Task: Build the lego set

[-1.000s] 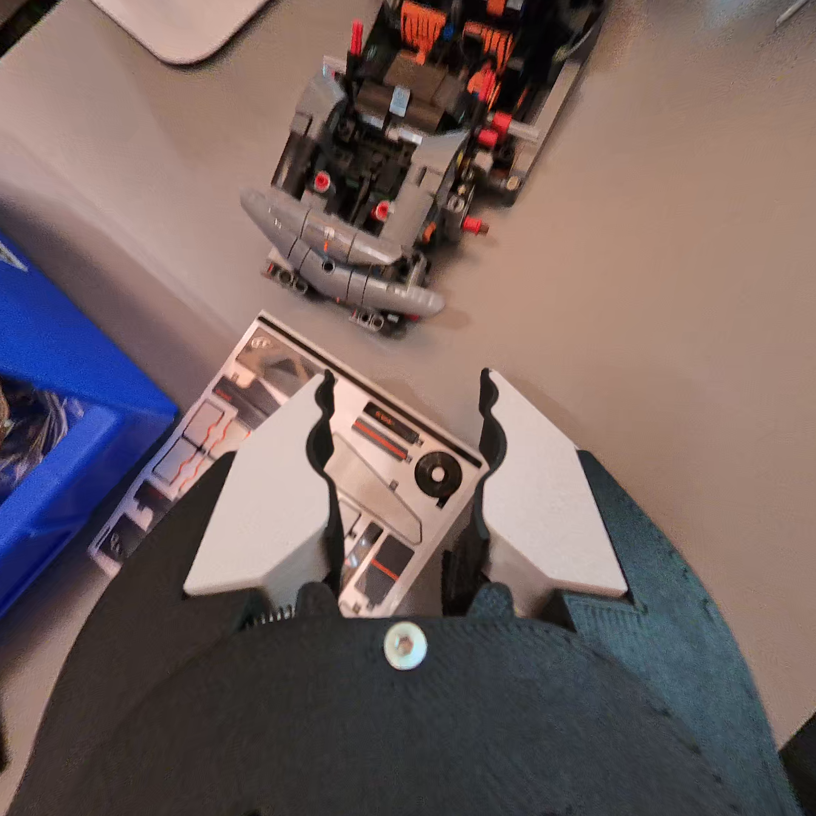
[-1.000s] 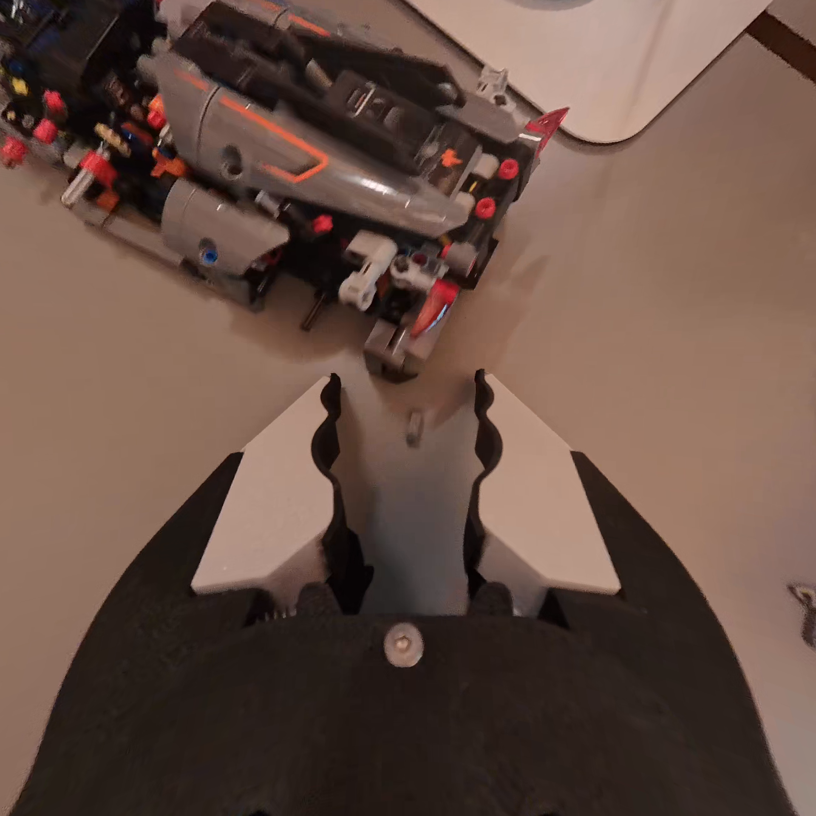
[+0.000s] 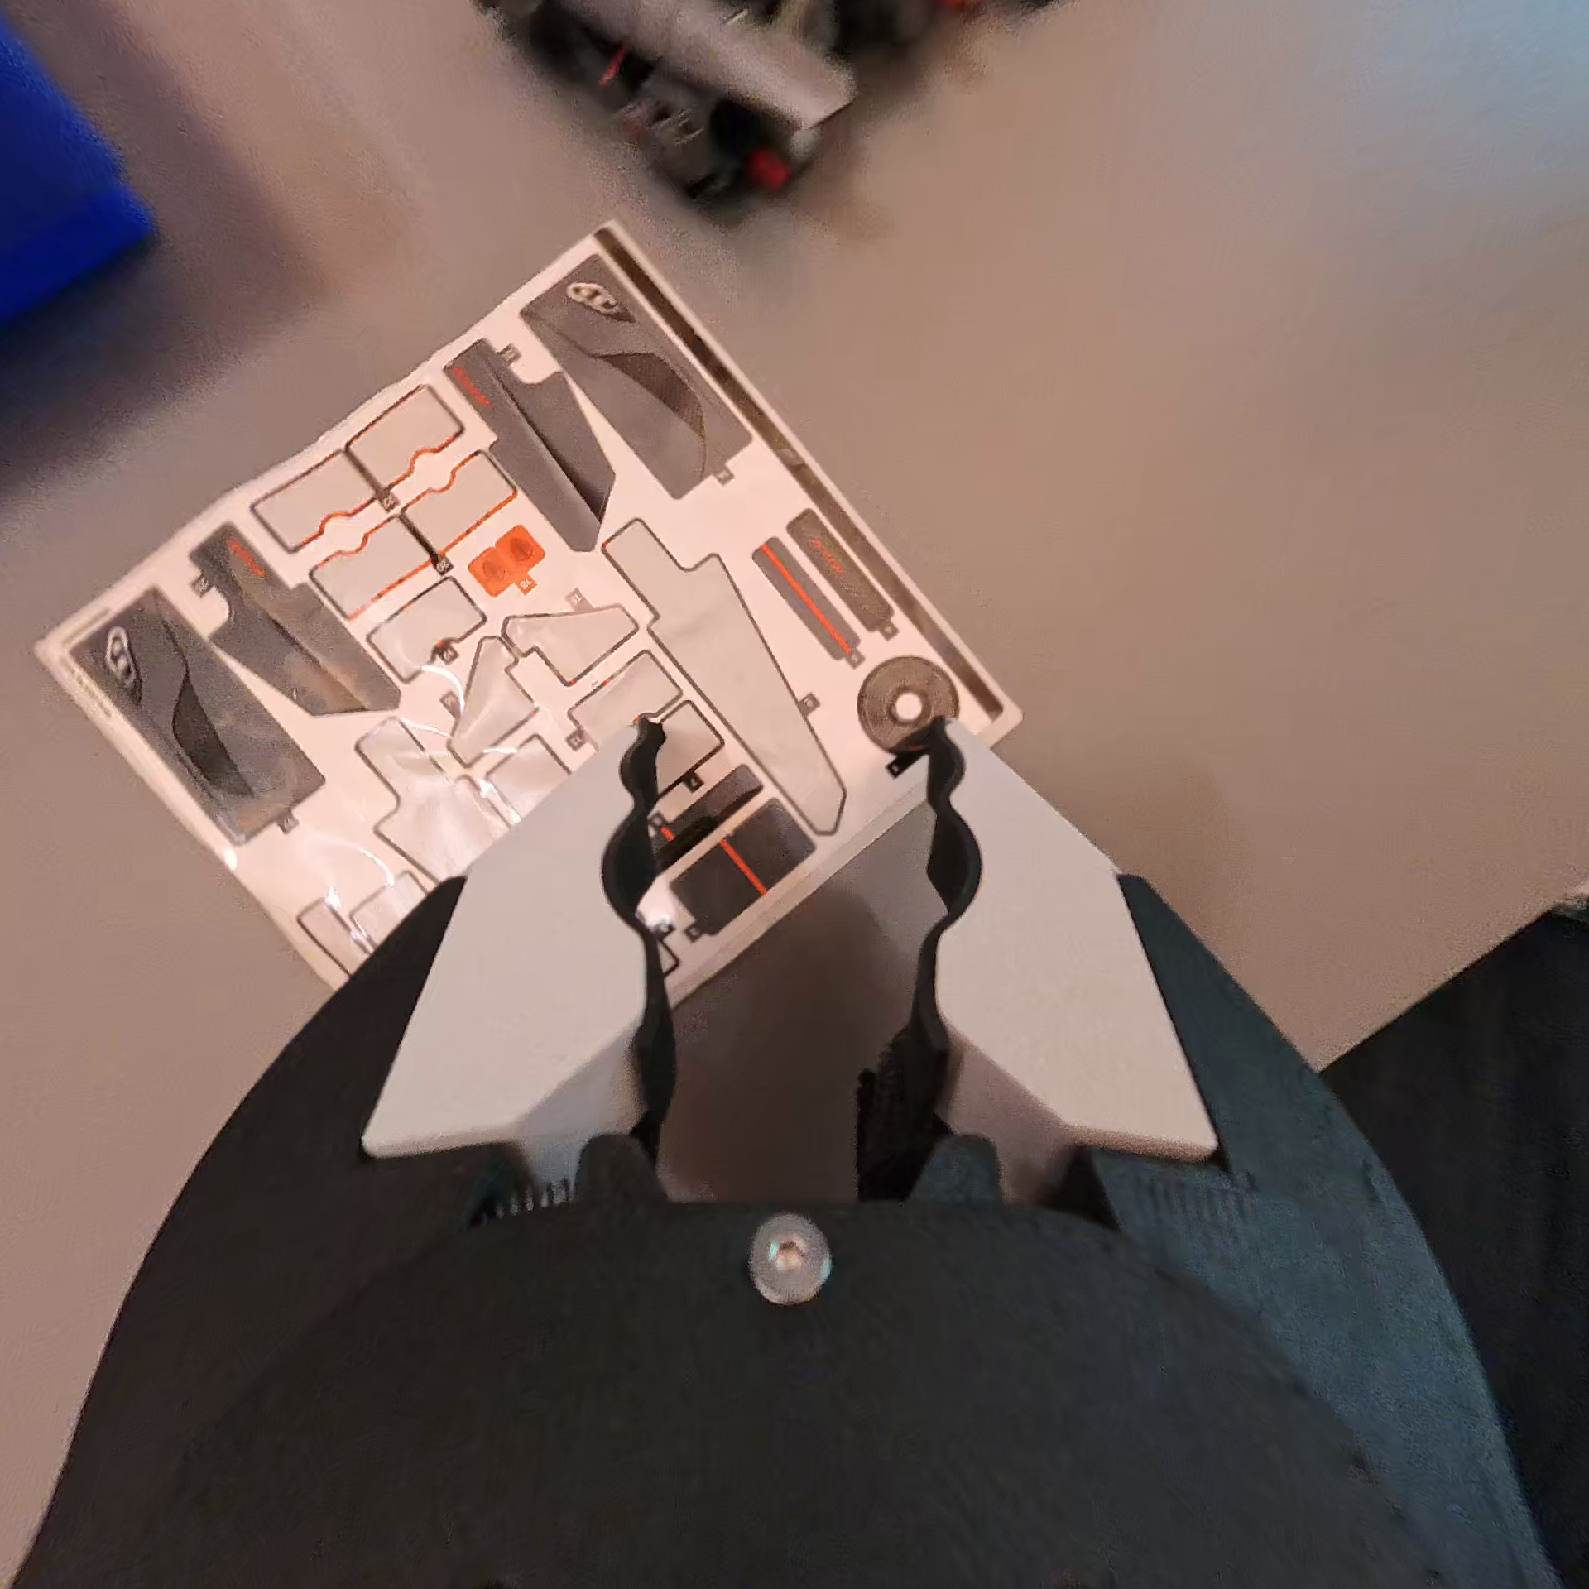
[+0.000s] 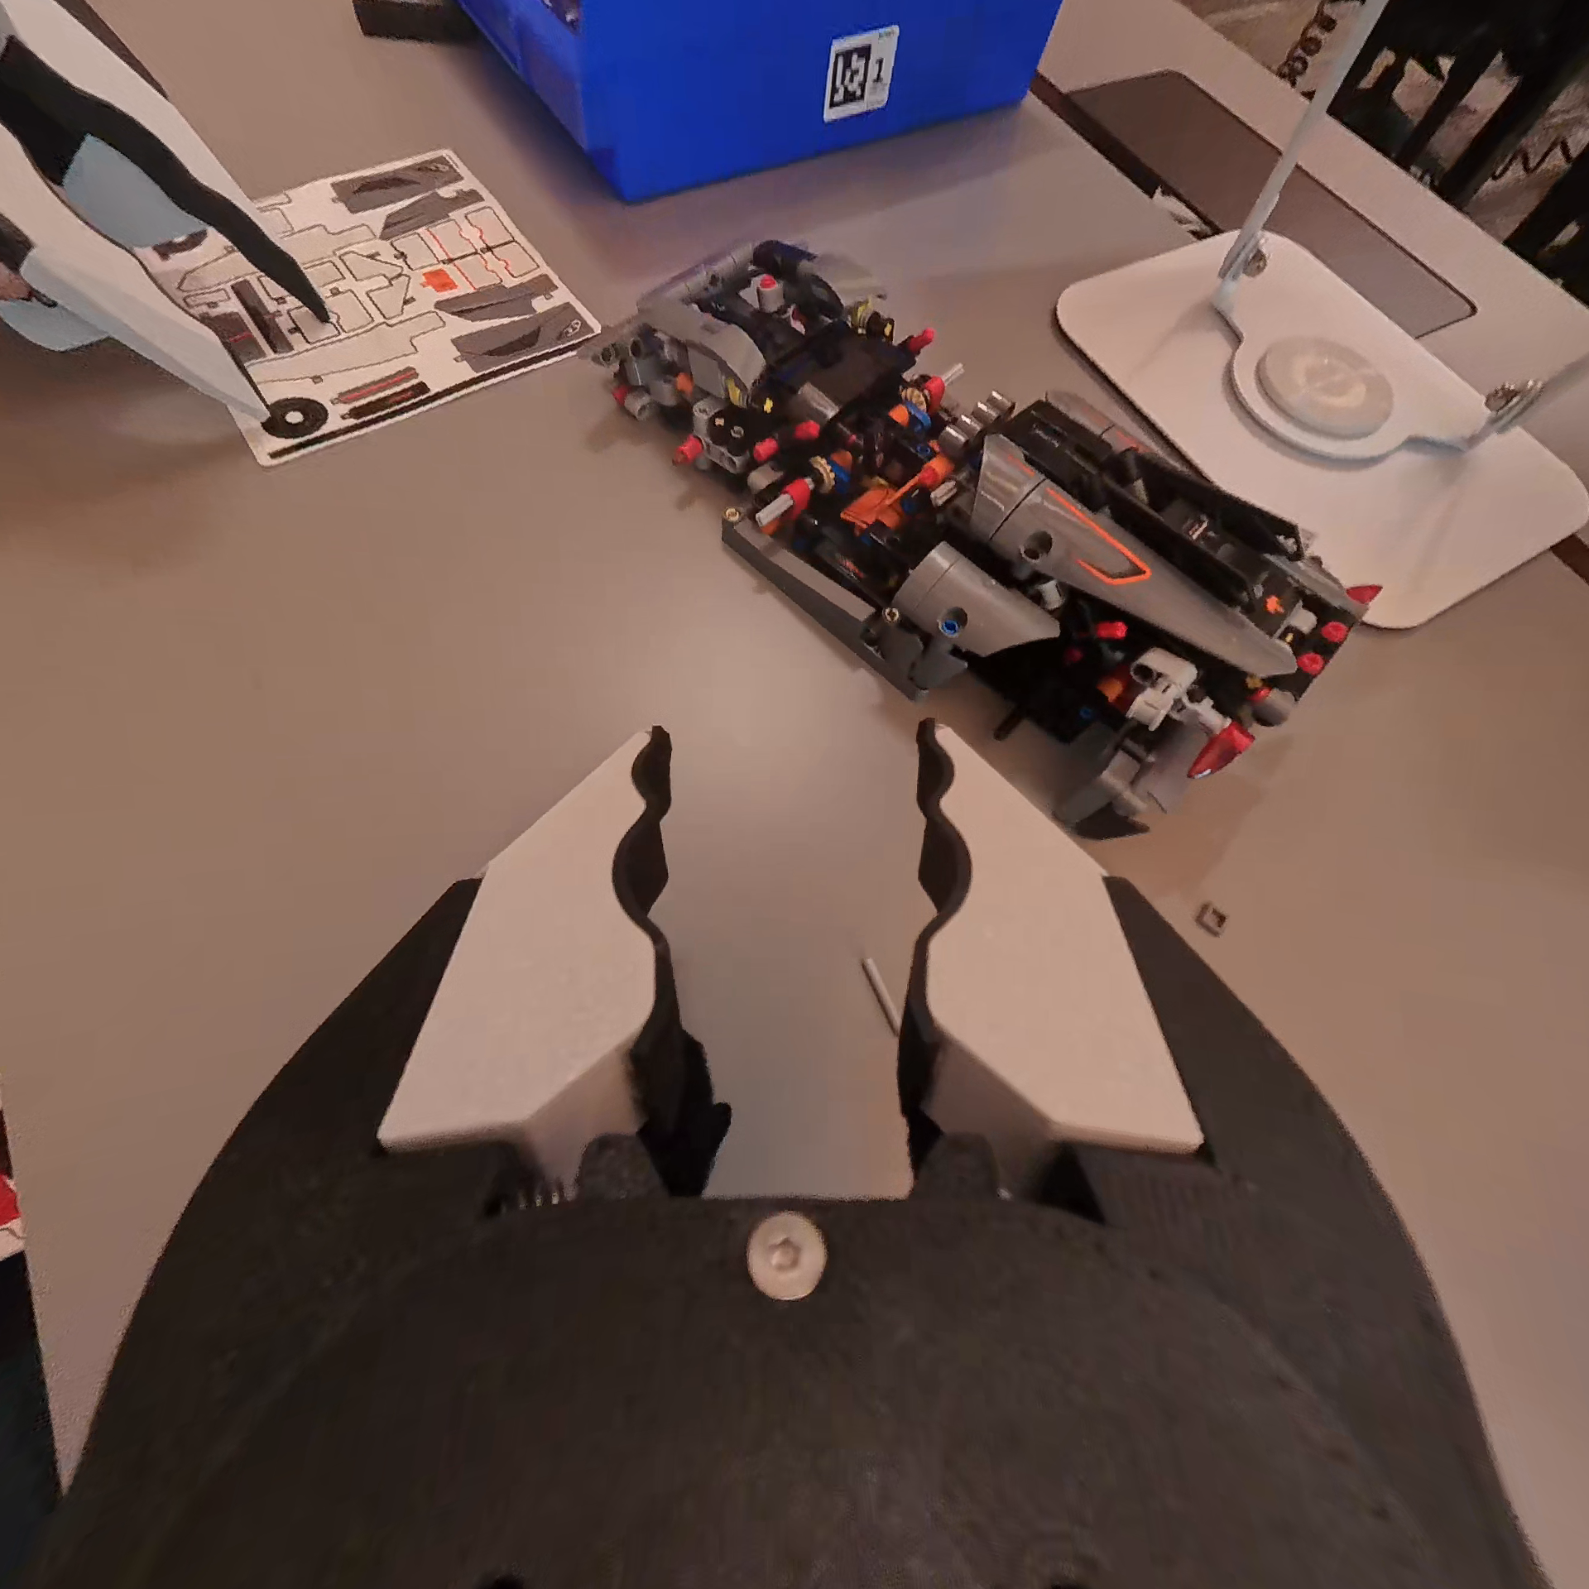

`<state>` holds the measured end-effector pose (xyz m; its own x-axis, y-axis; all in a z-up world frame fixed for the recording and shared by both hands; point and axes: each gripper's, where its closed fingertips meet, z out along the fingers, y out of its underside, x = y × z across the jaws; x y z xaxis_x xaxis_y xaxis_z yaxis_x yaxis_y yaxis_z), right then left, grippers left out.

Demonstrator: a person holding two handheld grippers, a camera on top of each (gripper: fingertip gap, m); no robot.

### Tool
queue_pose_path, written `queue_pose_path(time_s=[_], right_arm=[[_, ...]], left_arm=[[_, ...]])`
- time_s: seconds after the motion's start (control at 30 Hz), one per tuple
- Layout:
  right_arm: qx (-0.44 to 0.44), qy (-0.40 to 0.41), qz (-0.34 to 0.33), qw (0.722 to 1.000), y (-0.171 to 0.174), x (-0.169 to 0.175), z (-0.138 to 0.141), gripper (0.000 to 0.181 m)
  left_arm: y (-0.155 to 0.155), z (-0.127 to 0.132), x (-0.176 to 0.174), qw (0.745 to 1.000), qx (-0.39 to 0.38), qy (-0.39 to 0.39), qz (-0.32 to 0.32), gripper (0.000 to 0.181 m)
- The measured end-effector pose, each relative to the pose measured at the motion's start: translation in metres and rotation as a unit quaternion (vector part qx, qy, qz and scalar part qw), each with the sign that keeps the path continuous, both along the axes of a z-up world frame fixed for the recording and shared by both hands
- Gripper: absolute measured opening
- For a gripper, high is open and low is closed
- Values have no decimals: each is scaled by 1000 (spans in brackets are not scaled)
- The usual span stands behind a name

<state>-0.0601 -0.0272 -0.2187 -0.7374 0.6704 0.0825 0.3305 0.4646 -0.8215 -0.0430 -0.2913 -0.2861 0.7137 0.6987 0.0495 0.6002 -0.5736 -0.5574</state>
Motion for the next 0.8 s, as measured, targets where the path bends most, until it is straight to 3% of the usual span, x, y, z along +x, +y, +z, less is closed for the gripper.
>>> queue_pose_path(time_s=[0.1, 0.23, 0.37, 0.43, 0.5, 0.63, 0.73, 0.8], right_arm=[[-28, 20, 15, 999, -7, -6, 8, 61], [-66, 92, -6, 994, -6, -25, 40, 70], [-108, 172, -78, 976, 20, -68, 96, 78], [-135, 192, -137, 962, 49, -102, 123, 80], [-160, 190, -197, 949, 85, -142, 131, 83], [-229, 121, -262, 930, 141, -191, 114, 79], [-251, 130, -264, 922, 152, -188, 112, 75], [-244, 149, -261, 922, 150, -180, 108, 73]], left_arm=[[-14, 8, -7, 1000, 3, -8, 13, 68], [4, 55, -30, 998, 34, 54, 3, 66], [58, 109, -68, 988, 46, 139, -47, 65], [97, 132, -87, 981, 41, 170, -84, 65], [143, 155, -107, 968, 28, 216, -126, 65], [243, 192, -149, 909, -52, 351, -217, 68], [309, 216, -188, 834, -149, 468, -253, 67], [341, 220, -215, 800, -200, 499, -267, 68]])
